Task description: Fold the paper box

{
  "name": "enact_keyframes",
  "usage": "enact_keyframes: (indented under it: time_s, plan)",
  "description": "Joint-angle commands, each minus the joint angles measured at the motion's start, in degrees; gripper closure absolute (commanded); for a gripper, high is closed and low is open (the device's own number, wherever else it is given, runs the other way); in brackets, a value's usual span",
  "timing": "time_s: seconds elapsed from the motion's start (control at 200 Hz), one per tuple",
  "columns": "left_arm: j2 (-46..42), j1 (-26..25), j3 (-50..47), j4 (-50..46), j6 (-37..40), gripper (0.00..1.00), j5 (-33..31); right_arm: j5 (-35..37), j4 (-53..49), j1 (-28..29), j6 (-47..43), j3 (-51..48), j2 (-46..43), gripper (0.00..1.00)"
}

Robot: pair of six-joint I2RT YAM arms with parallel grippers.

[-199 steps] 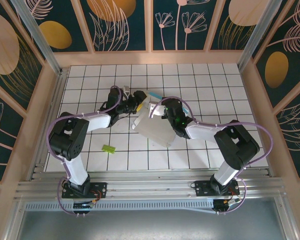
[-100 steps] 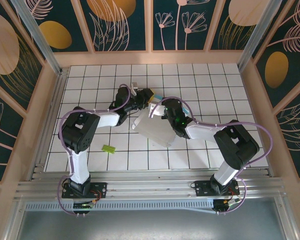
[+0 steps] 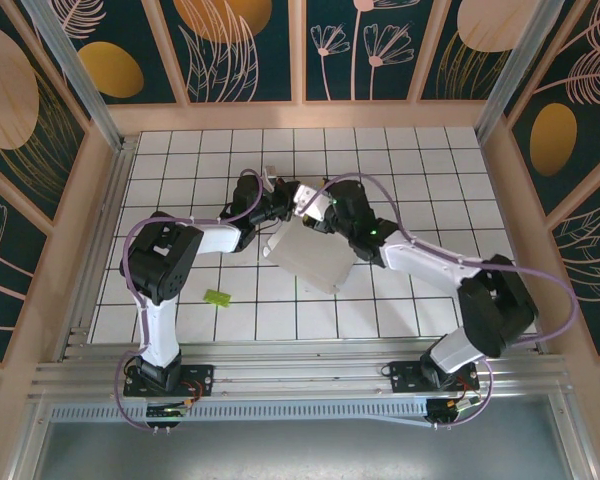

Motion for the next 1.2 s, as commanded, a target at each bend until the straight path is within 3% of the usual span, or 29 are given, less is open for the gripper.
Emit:
enact_keyframes:
  time_s: [0.0,0.11,0.175,0.486,0.836,1.196]
  plan:
    - [0.85,0.08,0.83,1.32,0.43,0.93,-0.18,-15.19,-5.66,-4.21,21.02,4.99,-4.64,0.22]
    - [0.71,0.08,0.87,1.07,0.60,0.93,-0.22,-31.93,-6.19,-14.91,41.99,9.24,-3.08,0.19]
    - [0.56,0.08,0.88,0.84,0.78,0.93,-0.29,-38.37,-8.71,-19.48,49.04,12.28,-0.09,0.21]
    - [0.06,-0.01,1.32,-0.35,1.34,0.92,-0.45,-56.72,-20.67,-26.92,55.07,22.71,15.17,0.24]
    - [-0.10,-0.10,1.62,-1.05,1.73,0.91,-0.81,-61.85,-20.81,-26.80,54.91,23.13,25.18,0.33]
    - [-0.15,-0.10,1.45,-1.30,1.88,0.86,-0.88,-58.56,-24.51,-26.07,52.98,24.02,29.52,0.42]
